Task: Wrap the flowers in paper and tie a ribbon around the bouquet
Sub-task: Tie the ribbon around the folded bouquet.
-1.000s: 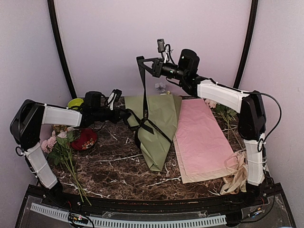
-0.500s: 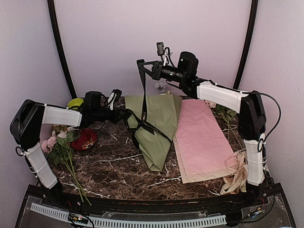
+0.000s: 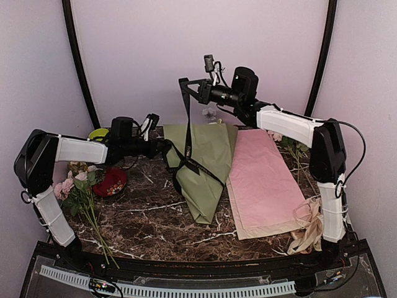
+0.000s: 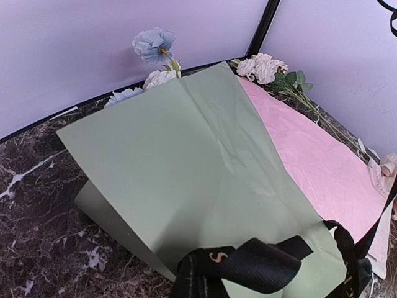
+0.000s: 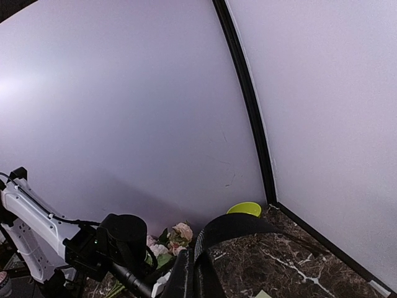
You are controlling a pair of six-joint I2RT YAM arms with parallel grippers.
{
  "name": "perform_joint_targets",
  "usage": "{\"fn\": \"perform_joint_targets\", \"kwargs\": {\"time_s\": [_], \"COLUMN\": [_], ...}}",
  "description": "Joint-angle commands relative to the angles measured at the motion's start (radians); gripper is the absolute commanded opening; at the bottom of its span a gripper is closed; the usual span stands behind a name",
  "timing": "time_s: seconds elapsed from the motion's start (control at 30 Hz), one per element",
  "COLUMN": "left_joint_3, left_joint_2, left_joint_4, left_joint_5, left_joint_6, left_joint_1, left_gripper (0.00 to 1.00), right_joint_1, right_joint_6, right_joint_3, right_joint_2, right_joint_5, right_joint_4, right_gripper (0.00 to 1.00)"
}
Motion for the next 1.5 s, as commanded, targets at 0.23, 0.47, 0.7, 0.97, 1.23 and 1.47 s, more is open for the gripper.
{"fn": "perform_joint_targets", "kwargs": {"time_s": [0.23,0.47,0.7,0.97,1.23,1.47], "left_joint_3": [0.044,0.01,-0.265,-0.235,-0.21,-0.193], "left_joint_2": [0.002,-0.02,-0.142,-0.13,-0.153,-0.163], "left_joint_4": [0.002,-0.094,-0.24,-0.364,-0.395,-0.38], "left_joint_5": [-0.004,-0.125,-0.271,-0.419,-0.466,-0.434], "left_joint_6": [0.009,-0.156,-0.327,-0.339,-0.312,-0.295], "left_joint_1": [0.0,0.148,0.339,0.389,0.419,0.414], "left_gripper": [0.0,0.0,0.0,0.0,0.0,0.0], "right_joint_1": [-0.017,-0.221,-0.783,-0.947,-0.948,-0.893], "right_joint_6": [-0.012,-0.13,-0.037,-0.052,-0.062,-0.114], "right_joint_3": [0.041,-0.248,-1.212,-1.328,-1.274,-1.213], "right_joint_2": [0.043,-0.105,-0.596,-0.63,-0.569,-0.563], "right_joint_5": [0.013,0.341,0.667,0.598,0.557,0.504], "right_joint_4": [-0.006,-0.182,-0.026,-0.023,-0.025,-0.077], "right_gripper": [0.0,0.0,0.0,0.0,0.0,0.0]}}
